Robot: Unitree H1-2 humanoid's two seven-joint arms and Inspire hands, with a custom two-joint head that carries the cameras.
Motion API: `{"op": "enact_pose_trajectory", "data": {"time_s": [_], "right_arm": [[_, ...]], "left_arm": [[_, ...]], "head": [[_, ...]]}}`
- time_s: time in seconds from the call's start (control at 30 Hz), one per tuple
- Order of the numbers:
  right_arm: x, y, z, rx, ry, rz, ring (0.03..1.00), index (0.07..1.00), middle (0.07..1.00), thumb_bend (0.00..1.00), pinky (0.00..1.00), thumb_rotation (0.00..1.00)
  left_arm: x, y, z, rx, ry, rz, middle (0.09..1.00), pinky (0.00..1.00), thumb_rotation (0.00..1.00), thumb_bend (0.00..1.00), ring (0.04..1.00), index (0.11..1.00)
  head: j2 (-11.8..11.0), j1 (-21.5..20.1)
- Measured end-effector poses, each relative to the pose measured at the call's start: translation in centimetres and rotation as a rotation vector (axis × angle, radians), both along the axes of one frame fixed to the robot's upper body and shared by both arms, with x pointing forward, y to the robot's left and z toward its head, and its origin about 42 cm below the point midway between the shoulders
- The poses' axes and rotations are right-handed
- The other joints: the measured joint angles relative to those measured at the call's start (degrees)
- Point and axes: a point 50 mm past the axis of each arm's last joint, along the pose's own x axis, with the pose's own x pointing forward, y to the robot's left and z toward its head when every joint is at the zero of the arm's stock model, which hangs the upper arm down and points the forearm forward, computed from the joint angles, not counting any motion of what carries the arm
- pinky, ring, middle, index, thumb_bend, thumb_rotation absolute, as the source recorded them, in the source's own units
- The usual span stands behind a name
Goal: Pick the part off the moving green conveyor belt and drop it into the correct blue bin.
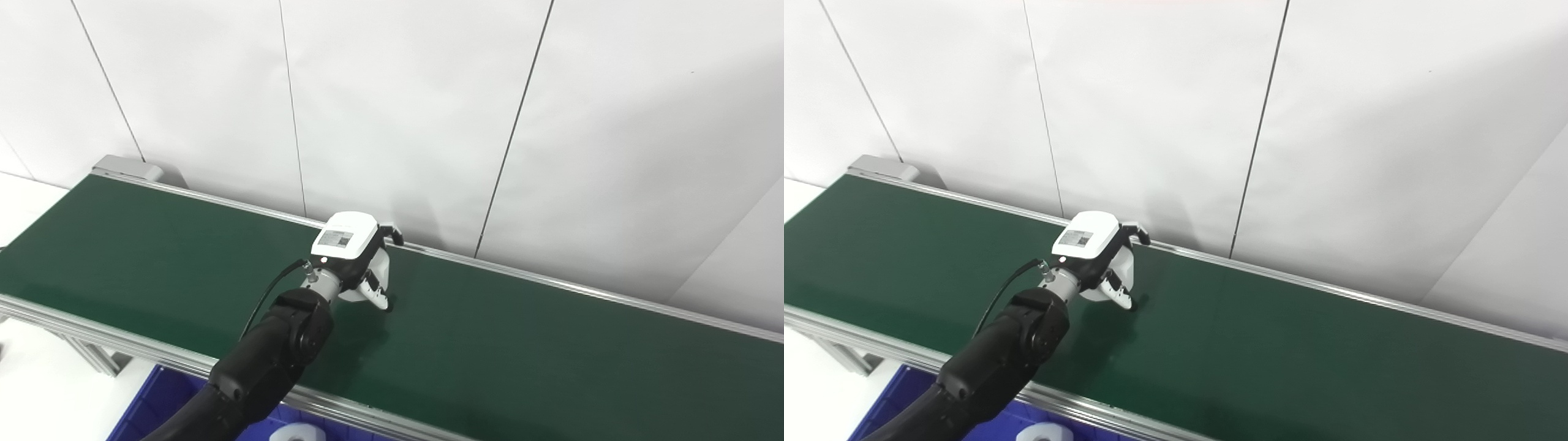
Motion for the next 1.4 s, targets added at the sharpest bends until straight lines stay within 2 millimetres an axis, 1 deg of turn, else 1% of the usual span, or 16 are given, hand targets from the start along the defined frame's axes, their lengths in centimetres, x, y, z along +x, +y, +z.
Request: {"op": "enact_pose_trajectory", "data": {"time_s": [0.03,0.1,0.17,0.2,0.23,0.3,0.37,0.43,0.5,0.63,0.8,0.87,0.97,1.13,1.23,1.4], "right_arm": [[0.0,0.0,0.1,0.002,-0.004,0.001,0.974,1.0,0.996,0.87,0.99,0.92],[0.1,0.1,0.5,0.01,-0.016,0.005,0.975,1.0,1.0,0.87,0.99,0.92],[0.2,0.1,0.8,0.018,-0.025,0.007,0.976,1.0,1.0,0.86,0.99,0.92],[0.2,0.1,1.0,0.021,-0.032,0.009,0.978,1.0,1.0,0.86,0.99,0.92],[0.2,0.0,1.3,0.026,-0.04,0.012,0.98,1.0,1.0,0.86,1.0,0.93],[0.1,0.0,1.8,0.033,-0.053,0.016,0.982,1.0,1.0,0.85,1.0,0.95],[0.0,-0.2,2.6,0.038,-0.073,0.014,0.984,1.0,1.0,0.85,1.0,0.97],[0.0,-0.3,3.3,0.038,-0.091,0.013,0.985,1.0,1.0,0.86,1.0,0.99],[0.1,-0.5,4.1,0.034,-0.098,0.011,0.983,1.0,1.0,0.87,1.0,1.0],[0.4,-1.4,5.1,0.029,-0.104,0.005,0.969,1.0,0.987,0.88,0.99,0.99],[0.5,-2.6,5.8,0.031,-0.09,0.011,0.948,0.997,0.969,0.89,0.97,0.95],[0.5,-2.9,5.9,0.028,-0.076,0.015,0.941,0.99,0.961,0.89,0.96,0.94],[0.4,-3.1,6.4,0.032,-0.077,0.024,0.933,0.984,0.953,0.89,0.95,0.94],[0.3,-3.4,6.5,0.035,-0.057,0.042,0.927,0.978,0.95,0.88,0.93,0.93],[0.4,-3.5,6.7,0.037,-0.064,0.045,0.92,0.974,0.947,0.88,0.91,0.93],[0.7,-3.3,6.8,0.038,-0.071,0.063,0.919,0.968,0.945,0.87,0.9,0.91]], "left_arm": [[-0.2,-0.1,0.6,-0.009,-0.014,-0.008,0.511,0.31,0.0,0.51,0.399,0.669],[-0.5,-0.3,1.6,-0.024,-0.031,-0.022,0.508,0.34,0.0,0.51,0.412,0.667],[-1.4,-0.6,3.1,-0.042,-0.059,-0.05,0.508,0.34,0.0,0.51,0.416,0.669],[-1.9,-0.8,3.9,-0.05,-0.072,-0.064,0.508,0.35,0.0,0.51,0.417,0.67],[-2.6,-1.0,4.6,-0.06,-0.085,-0.075,0.507,0.35,0.0,0.51,0.42,0.674],[-3.9,-1.3,5.8,-0.074,-0.095,-0.097,0.503,0.37,0.0,0.51,0.429,0.674],[-5.5,-1.4,6.7,-0.089,-0.102,-0.117,0.503,0.38,0.0,0.51,0.429,0.671],[-7.4,-1.4,7.1,-0.109,-0.097,-0.126,0.504,0.38,0.0,0.51,0.428,0.669],[-9.4,-1.4,6.8,-0.131,-0.059,-0.127,0.507,0.37,0.0,0.51,0.425,0.669],[-13.1,-1.2,5.5,-0.164,0.028,-0.116,0.508,0.37,0.0,0.51,0.426,0.676],[-17.2,-0.9,4.0,-0.168,0.131,-0.093,0.487,0.45,0.0,0.51,0.456,0.68],[-18.7,-0.9,3.5,-0.171,0.17,-0.08,0.509,0.38,0.0,0.51,0.426,0.693],[-21.2,-0.6,2.4,-0.171,0.239,-0.057,0.504,0.4,0.0,0.51,0.425,0.695],[-24.4,0.0,0.8,-0.183,0.292,-0.037,0.5,0.41,0.0,0.51,0.433,0.673],[-26.0,0.2,-1.5,-0.184,0.322,-0.03,0.497,0.4,0.0,0.51,0.439,0.663],[-27.2,-0.1,-3.4,-0.181,0.385,-0.04,0.499,0.42,0.0,0.51,0.443,0.672]], "head": [[0.5,0.3],[3.7,1.4],[3.7,1.4],[5.4,2.0],[5.7,2.2],[7.8,3.2],[11.0,4.8],[11.9,5.4],[14.1,6.9],[16.1,9.0],[16.8,11.0],[17.0,11.6],[17.2,12.1],[17.8,12.8],[17.8,13.0],[17.7,12.7]]}}
